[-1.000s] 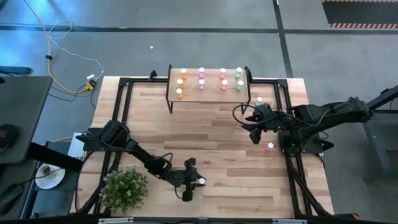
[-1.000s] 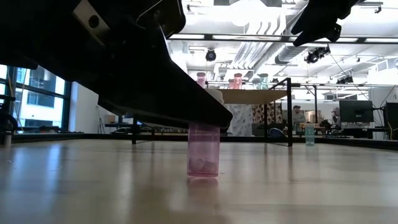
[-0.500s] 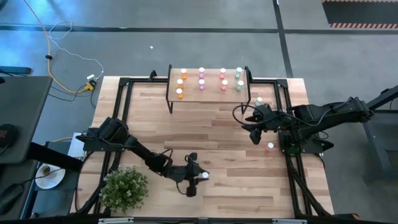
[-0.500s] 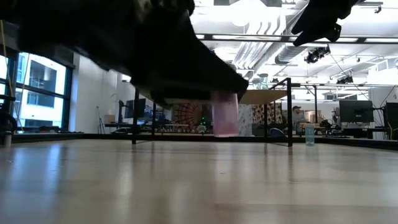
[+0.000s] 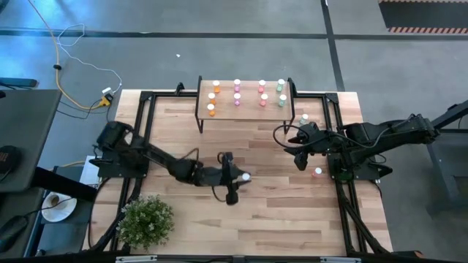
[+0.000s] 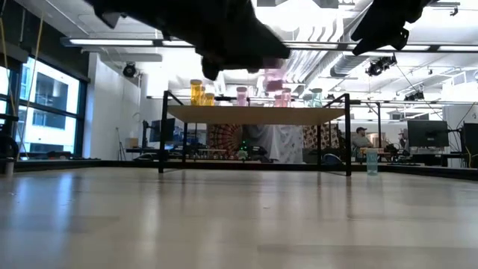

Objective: Pick and place medicine bottles onto shelf by color
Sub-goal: Put the purple pill bottle on the shelf aligned with the other purple pill bottles

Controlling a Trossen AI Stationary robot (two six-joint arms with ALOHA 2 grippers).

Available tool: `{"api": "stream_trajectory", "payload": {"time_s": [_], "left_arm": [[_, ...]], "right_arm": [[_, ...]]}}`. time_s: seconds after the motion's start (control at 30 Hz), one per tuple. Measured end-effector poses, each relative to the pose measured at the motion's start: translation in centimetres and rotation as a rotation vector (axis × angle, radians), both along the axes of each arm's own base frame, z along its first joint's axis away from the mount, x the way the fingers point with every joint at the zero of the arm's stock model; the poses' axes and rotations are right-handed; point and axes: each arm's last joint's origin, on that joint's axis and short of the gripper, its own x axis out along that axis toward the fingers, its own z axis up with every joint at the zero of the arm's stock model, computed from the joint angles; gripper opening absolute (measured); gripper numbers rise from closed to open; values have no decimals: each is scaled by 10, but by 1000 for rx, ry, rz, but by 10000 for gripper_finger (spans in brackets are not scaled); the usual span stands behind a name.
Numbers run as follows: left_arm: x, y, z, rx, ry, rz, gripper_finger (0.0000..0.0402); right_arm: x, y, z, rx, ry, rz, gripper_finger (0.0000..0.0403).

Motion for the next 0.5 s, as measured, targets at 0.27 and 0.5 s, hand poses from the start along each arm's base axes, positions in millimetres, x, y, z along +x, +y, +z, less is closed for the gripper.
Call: {"api": "stream_trajectory", "payload": {"time_s": [0.27,0.5], "left_arm": [[-16,51,41,63,8,96,108],[-30,98,67,67,-22,178,108]], "right_arm": [[0,0,0,-5,1,4,190],[0,0,0,-5,2,4,190]]}}
